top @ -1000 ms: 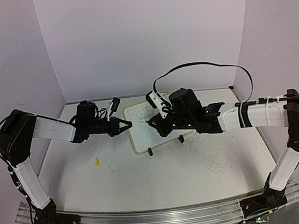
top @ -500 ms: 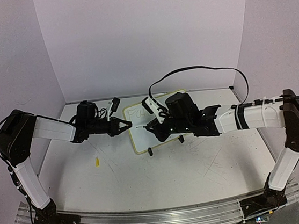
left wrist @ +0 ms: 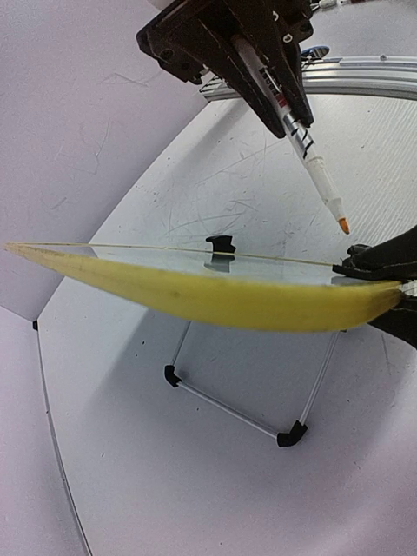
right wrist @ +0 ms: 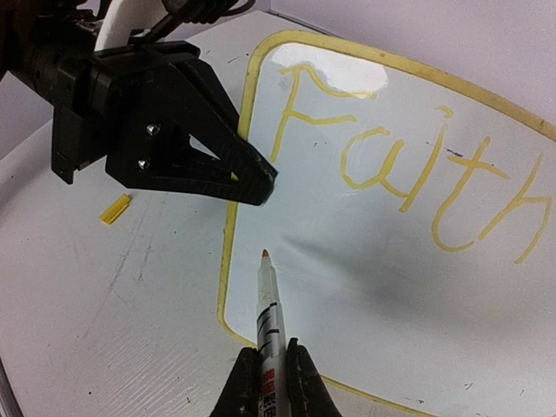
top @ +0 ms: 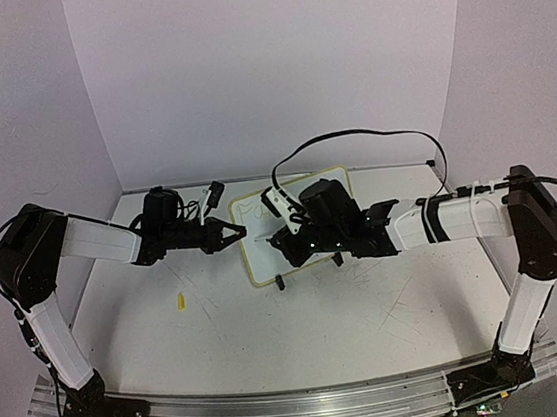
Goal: Write a sentence on the whiteboard
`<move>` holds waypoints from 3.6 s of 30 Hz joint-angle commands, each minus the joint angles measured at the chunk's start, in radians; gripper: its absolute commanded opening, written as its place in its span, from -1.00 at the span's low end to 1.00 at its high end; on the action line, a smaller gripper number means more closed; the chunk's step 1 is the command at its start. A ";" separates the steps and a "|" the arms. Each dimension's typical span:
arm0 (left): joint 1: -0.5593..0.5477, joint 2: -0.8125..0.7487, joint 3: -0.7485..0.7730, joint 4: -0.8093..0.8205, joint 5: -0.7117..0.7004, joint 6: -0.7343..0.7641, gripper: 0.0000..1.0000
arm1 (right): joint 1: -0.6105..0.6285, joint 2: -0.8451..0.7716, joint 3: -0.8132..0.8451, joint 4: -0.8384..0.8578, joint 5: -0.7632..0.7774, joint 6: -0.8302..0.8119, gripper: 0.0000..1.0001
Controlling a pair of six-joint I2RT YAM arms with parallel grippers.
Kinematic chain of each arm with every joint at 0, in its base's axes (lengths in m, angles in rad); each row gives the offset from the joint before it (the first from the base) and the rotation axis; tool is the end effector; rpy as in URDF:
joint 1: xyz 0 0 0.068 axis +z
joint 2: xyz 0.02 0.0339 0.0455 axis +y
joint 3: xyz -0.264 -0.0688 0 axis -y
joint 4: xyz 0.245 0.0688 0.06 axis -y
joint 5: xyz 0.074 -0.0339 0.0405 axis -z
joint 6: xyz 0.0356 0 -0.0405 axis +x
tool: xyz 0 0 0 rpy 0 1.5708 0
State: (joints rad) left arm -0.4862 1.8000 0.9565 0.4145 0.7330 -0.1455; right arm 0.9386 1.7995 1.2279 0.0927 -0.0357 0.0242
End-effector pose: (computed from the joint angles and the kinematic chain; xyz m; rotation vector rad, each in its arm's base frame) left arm 0.3240 -0.1982 0.1857 0.8251 1.8878 -1.1289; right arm 0.2446 0.3360 0.2381 -0.9519 1.8831 0.6269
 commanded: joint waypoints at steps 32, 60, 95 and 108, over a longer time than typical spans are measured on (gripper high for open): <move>0.011 0.007 0.028 -0.095 -0.162 0.087 -1.00 | 0.005 0.092 0.095 0.013 0.066 0.038 -1.00; 0.009 0.006 0.030 -0.101 -0.162 0.089 -1.00 | 0.003 0.054 0.042 -0.021 0.124 0.045 -1.00; 0.008 0.013 0.034 -0.106 -0.158 0.092 -1.00 | -0.033 0.021 0.078 0.025 0.203 0.045 -1.00; 0.007 0.013 0.031 -0.106 -0.161 0.094 -1.00 | -0.039 0.024 0.097 0.030 0.213 0.040 -1.00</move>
State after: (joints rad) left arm -0.4881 1.8000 0.9760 0.3752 0.7186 -0.1343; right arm 0.9375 1.8565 1.2836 0.0788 0.0868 0.0631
